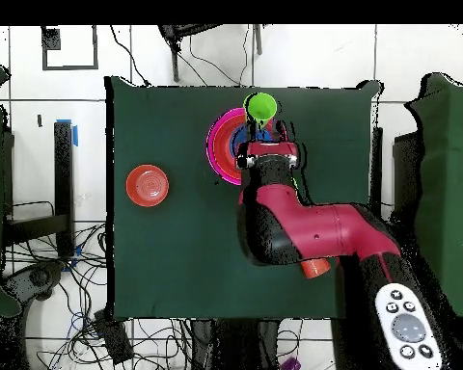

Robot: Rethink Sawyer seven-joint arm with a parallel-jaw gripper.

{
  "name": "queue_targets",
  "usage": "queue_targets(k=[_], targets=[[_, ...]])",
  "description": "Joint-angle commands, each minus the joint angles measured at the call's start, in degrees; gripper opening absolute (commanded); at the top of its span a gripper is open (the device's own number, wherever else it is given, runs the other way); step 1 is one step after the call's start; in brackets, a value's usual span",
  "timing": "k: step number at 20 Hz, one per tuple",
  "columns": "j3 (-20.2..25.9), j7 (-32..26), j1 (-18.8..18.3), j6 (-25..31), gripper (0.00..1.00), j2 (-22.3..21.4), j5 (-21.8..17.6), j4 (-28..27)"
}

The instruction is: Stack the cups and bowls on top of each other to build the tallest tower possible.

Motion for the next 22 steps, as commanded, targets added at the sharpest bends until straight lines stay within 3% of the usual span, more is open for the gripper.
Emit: queue_targets(k=[1,8,12,18,22], targets=[[15.41,-2.37,-6.91,11.22,1.0,6.97,-8.7,-0.28],[25.18,-5.5,-13.69,13.68,1.0,12.16,-15.25,-3.14],[33.77,-10.27,-19.72,20.12,1.0,17.39,-15.82,-4.31],[38.62,-17.73,-23.49,27.53,1.0,23.29,-15.9,-7.37],[39.53,-19.79,-24.0,30.86,1.0,23.68,-15.65,-8.8]])
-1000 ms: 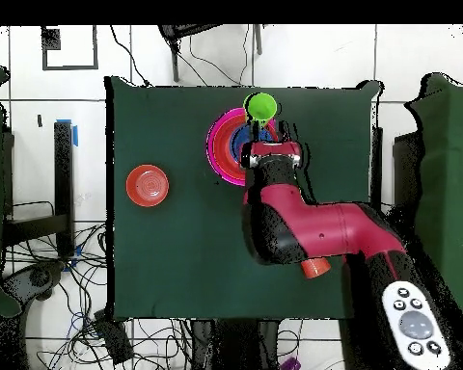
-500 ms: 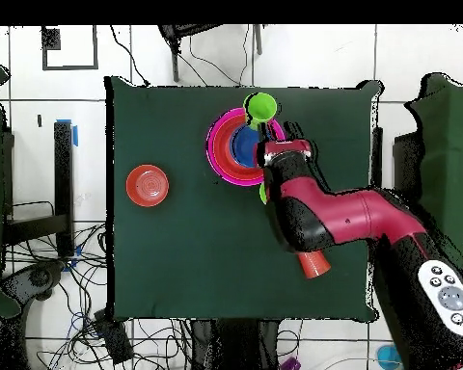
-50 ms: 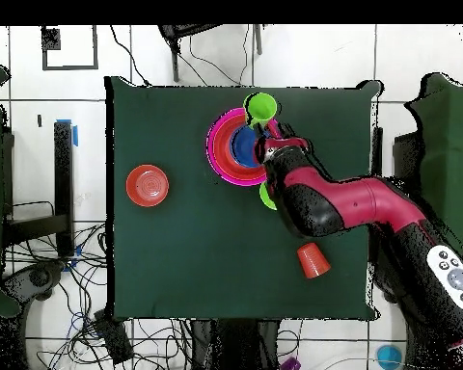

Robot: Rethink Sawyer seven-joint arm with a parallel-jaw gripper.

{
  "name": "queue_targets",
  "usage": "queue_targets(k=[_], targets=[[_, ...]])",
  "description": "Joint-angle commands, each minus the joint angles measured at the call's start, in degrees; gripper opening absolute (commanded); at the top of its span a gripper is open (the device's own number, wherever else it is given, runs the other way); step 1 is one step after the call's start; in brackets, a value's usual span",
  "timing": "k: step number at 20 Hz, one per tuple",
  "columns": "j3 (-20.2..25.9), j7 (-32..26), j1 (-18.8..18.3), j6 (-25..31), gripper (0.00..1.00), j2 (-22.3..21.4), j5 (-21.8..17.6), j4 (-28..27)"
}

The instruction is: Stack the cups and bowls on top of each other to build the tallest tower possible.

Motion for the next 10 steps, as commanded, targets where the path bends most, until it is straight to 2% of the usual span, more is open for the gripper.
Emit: queue_targets(k=[1,6,10], targets=[[7.1,-19.55,0.55,11.55,1.0,4.58,-4.8,-4.48],[7.79,-20.39,0.28,13.08,1.0,3.9,-6.06,-4.5],[10.17,-22.56,-1.46,16.41,1.0,2.5,-4.43,-4.07]])
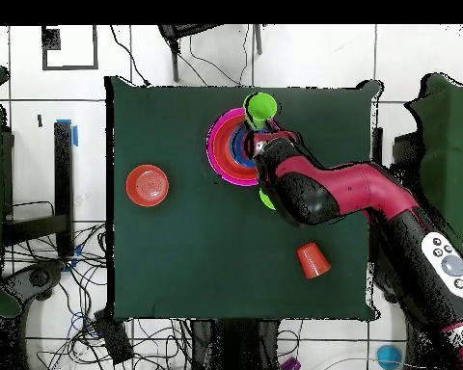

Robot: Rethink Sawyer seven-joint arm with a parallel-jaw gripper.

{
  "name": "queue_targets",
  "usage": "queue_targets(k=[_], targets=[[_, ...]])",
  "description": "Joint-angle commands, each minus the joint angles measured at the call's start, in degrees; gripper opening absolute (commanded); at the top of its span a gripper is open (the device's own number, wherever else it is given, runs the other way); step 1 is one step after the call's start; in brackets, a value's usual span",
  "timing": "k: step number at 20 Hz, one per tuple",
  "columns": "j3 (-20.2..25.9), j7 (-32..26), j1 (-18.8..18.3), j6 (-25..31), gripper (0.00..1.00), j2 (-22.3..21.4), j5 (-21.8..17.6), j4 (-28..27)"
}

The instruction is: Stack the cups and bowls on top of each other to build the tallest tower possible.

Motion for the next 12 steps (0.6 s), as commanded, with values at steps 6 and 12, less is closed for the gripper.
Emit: queue_targets(k=[6,12], targets=[[12.39,-30.12,-7.9,19.2,1.0,0.26,3.49,-1.69],[14.01,-33.71,-10.92,25.03,1.0,-2.41,5.94,-2.4]])
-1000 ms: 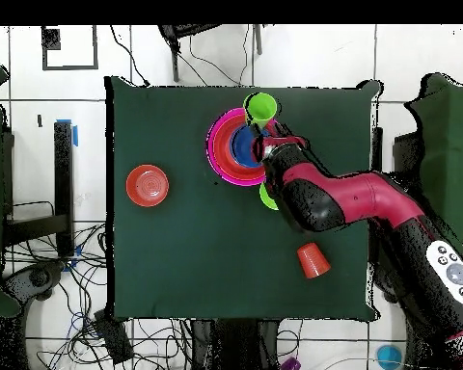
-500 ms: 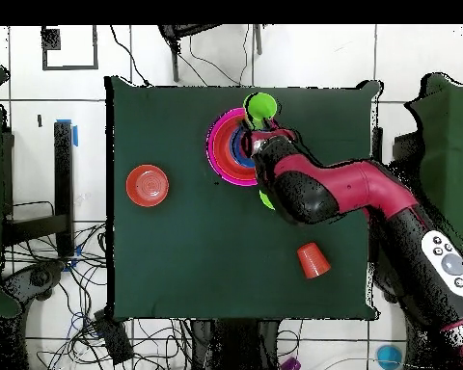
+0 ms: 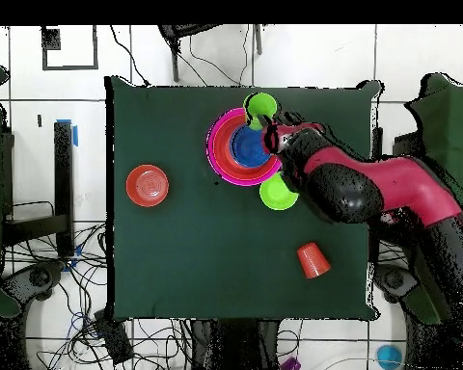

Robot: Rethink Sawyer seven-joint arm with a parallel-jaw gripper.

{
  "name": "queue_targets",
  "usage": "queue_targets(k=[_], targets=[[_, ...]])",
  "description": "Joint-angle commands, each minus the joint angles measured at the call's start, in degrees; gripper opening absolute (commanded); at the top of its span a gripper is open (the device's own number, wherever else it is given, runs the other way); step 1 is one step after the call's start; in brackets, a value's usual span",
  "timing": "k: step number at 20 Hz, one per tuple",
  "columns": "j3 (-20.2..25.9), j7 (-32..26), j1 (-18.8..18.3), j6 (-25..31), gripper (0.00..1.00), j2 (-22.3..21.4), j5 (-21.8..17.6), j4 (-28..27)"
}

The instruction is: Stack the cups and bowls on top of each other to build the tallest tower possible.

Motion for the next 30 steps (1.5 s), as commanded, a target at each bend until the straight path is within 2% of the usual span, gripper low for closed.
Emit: queue_targets(k=[1,4,5,8,10,12,15,19,26,30], targets=[[3.3,-24.78,-2.35,14.71,1.0,-2.88,2.04,-2.36],[3.77,-24.05,-3.41,17.43,1.0,-4.99,4.17,-2.66],[3.26,-25.87,-3.97,21.9,1.0,-6.36,5.64,-3.08],[3.1,-30.08,-5.63,28.59,1.0,-9.17,7.36,-3.58],[2.31,-30.5,-6.32,31.25,1.0,-10.5,7.9,-3.68],[0.93,-30.66,-6.56,33.4,1.0,-10.81,7.66,-4.3],[-2.72,-32.32,-5.58,37.29,1.0,-10.01,4.87,-5.7],[-4.97,-31.58,-4.87,40.26,1.0,-8.99,3.4,-5.27],[-6.51,-28.23,-3.79,37.47,1.0,-5.81,1.51,-3.67],[-7.57,-26.5,-2.71,38.43,1.0,-6.57,1.13,-2.24]])
